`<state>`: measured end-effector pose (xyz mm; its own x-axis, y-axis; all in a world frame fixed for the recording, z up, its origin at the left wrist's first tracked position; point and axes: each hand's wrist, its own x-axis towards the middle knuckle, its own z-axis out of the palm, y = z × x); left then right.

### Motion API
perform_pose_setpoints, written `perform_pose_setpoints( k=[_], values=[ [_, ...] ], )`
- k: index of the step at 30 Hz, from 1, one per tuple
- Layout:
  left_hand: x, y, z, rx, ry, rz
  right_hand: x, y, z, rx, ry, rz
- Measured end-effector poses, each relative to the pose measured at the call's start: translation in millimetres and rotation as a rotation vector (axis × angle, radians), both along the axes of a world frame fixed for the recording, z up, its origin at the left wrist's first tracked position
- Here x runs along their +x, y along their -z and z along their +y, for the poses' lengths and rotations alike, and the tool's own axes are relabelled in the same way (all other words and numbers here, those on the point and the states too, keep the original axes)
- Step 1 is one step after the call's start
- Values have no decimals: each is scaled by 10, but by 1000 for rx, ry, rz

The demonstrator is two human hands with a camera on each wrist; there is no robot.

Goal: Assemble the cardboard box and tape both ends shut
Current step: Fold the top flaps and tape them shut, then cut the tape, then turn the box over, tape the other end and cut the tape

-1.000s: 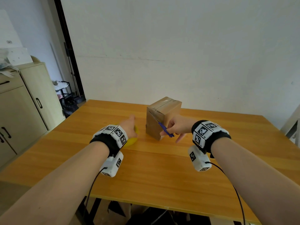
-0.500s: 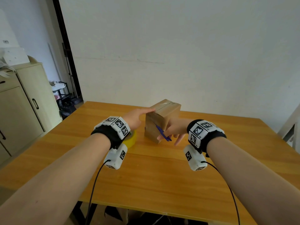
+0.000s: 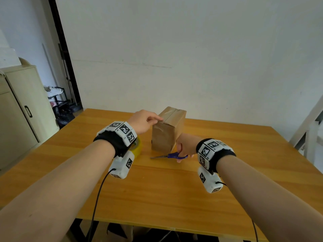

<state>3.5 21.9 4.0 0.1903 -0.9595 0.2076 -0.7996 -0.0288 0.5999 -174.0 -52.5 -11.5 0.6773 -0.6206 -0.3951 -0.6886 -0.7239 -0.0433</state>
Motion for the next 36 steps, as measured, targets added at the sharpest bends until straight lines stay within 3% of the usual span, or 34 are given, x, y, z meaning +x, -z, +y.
perform_pose_setpoints(
  k=[6, 12, 21, 24, 27, 31, 33, 36],
  values=[
    [-132, -36, -46, -78, -29, -52, -44, 185, -68, 5, 19, -140],
    [-157, -50, -119, -30, -46, -124, -46, 215, -73, -11, -79, -65],
    [-249, -59, -107, -42, -99, -164, -141, 327, -120, 89, -1, -259],
    [-281, -43, -111, -59, -132, -179, -224, 271, -171, 80, 20, -407],
    [-321, -34, -114, -54, -128, -204, -318, 140, -178, -89, 77, -608],
    [-364, -29, -128, -50, -118, -222, -350, -28, -111, -574, 69, -856],
    [-368, -36, -131, -42, -114, -216, -288, -60, -127, -560, -2, -862],
    [-362, -38, -122, -31, -95, -237, -169, -38, -180, -351, -87, -739]
  ],
)
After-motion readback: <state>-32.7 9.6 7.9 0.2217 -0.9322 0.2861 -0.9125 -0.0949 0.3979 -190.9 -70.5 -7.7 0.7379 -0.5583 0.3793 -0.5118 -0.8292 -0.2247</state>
